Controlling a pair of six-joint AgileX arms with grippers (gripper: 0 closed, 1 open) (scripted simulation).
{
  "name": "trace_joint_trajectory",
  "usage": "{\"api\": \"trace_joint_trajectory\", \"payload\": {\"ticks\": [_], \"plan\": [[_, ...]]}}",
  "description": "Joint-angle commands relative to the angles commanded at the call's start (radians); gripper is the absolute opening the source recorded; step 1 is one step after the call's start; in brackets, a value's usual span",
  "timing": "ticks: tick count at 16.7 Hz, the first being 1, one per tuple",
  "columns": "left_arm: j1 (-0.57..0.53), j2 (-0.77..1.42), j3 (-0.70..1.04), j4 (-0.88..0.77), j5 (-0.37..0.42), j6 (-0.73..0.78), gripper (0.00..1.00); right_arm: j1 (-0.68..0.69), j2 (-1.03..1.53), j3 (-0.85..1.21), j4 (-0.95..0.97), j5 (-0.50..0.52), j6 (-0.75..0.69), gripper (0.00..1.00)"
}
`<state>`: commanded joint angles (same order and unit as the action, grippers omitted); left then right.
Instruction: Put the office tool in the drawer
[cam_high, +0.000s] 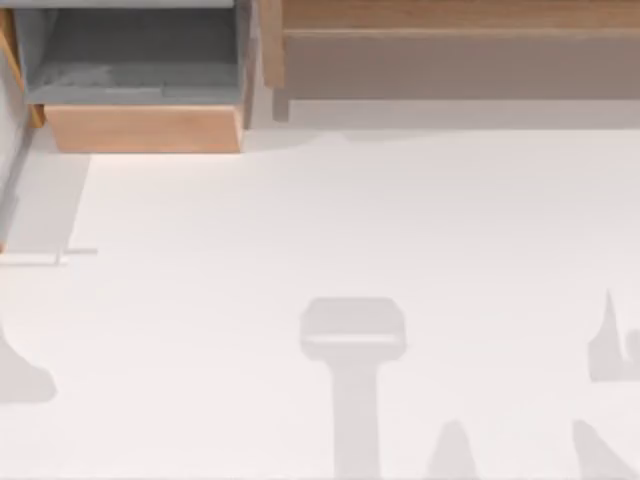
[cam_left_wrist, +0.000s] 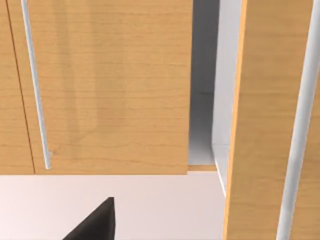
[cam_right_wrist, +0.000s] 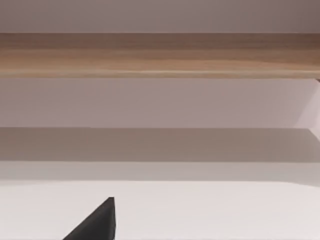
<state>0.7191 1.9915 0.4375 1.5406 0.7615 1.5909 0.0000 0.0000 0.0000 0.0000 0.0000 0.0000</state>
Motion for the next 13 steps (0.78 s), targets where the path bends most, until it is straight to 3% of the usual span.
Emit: {"api": "trace_joint_trajectory", "payload": {"ticks": [12,13], "plan": [[-0.06,0.031,0.078,-0.046,-0.06,-0.001,1.0,0.0,0.0,0.0,0.0,0.0,0.0,1.0],[-0.06,0.031,0.078,-0.046,-0.06,-0.001,0.92,0.0,0.0,0.0,0.0,0.0,0.0,1.0]]}}
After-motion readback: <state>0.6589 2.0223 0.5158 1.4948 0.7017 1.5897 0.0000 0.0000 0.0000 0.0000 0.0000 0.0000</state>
